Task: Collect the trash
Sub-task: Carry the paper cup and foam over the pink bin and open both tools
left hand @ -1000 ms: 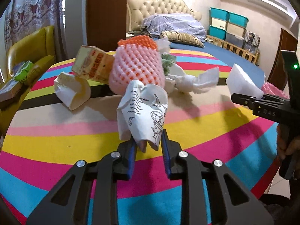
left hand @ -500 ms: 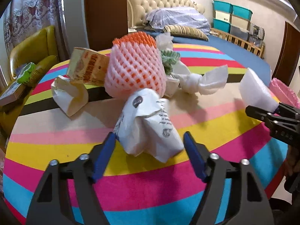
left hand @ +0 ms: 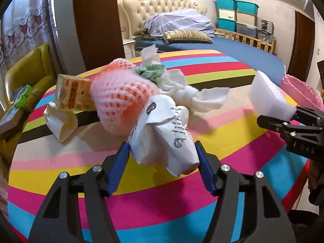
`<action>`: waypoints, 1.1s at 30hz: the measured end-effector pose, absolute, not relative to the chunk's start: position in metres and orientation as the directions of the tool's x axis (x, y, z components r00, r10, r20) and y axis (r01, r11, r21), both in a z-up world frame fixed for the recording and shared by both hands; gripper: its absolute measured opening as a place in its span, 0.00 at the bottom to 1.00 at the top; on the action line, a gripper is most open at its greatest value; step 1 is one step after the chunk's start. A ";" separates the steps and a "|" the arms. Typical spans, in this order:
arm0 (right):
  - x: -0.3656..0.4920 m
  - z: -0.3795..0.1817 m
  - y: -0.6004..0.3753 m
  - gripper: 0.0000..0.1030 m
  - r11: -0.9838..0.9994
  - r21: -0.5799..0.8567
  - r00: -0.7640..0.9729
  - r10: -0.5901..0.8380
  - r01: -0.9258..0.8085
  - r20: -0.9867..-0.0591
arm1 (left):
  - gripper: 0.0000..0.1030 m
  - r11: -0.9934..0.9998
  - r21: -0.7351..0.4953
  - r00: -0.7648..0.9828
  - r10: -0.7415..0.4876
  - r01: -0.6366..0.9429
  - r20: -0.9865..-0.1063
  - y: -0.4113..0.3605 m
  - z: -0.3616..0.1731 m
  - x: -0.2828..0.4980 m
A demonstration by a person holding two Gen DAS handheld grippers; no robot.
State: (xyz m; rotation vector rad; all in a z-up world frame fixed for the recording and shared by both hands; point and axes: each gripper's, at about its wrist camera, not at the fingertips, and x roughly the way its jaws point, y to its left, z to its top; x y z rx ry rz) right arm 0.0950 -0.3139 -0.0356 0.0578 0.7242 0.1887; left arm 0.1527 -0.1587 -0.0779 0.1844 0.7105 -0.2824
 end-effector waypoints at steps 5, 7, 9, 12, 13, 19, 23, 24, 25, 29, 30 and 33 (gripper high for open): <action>0.083 -0.036 -0.325 0.48 0.985 0.103 0.733 0.171 -0.138 -0.658 | 0.61 0.932 0.062 0.703 -0.225 0.358 -0.675 -0.175 -0.080 0.154; 0.077 -0.036 -0.332 0.48 0.987 0.095 0.737 0.158 -0.126 -0.657 | 0.61 0.924 0.069 0.704 -0.237 0.377 -0.670 -0.185 -0.079 0.154; 0.072 -0.034 -0.342 0.48 0.990 0.095 0.744 0.144 -0.108 -0.653 | 0.61 0.910 0.076 0.704 -0.260 0.407 -0.661 -0.198 -0.076 0.153; 0.064 -0.030 -0.358 0.48 0.993 0.087 0.759 0.118 -0.081 -0.640 | 0.61 0.894 0.064 0.695 -0.298 0.444 -0.654 -0.217 -0.074 0.151; 0.061 -0.027 -0.364 0.48 0.994 0.083 0.766 0.106 -0.069 -0.634 | 0.61 0.888 0.060 0.691 -0.311 0.456 -0.652 -0.222 -0.073 0.153; 0.043 -0.016 -0.403 0.48 0.997 0.079 0.796 0.046 0.002 -0.604 | 0.61 0.836 0.028 0.646 -0.401 0.548 -0.650 -0.269 -0.070 0.157; 0.031 -0.010 -0.434 0.48 0.995 0.076 0.809 -0.007 0.064 -0.587 | 0.61 0.785 0.020 0.606 -0.462 0.620 -0.648 -0.309 -0.067 0.156; 0.028 -0.009 -0.444 0.48 0.994 0.074 0.812 -0.024 0.083 -0.583 | 0.61 0.775 0.021 0.600 -0.471 0.631 -0.646 -0.318 -0.067 0.155; 0.024 -0.007 -0.455 0.48 0.992 0.070 0.814 -0.044 0.104 -0.579 | 0.61 0.763 0.018 0.591 -0.485 0.646 -0.645 -0.328 -0.066 0.156; 0.010 -0.008 -0.499 0.48 0.980 0.060 0.808 -0.123 0.192 -0.576 | 0.61 0.699 -0.024 0.515 -0.549 0.715 -0.658 -0.377 -0.064 0.160; 0.008 -0.008 -0.507 0.48 0.976 0.060 0.804 -0.137 0.209 -0.578 | 0.61 0.685 -0.032 0.498 -0.561 0.728 -0.661 -0.388 -0.064 0.162; 0.003 -0.013 -0.542 0.48 0.963 0.068 0.793 -0.172 0.259 -0.585 | 0.61 0.634 -0.046 0.453 -0.599 0.772 -0.661 -0.429 -0.060 0.163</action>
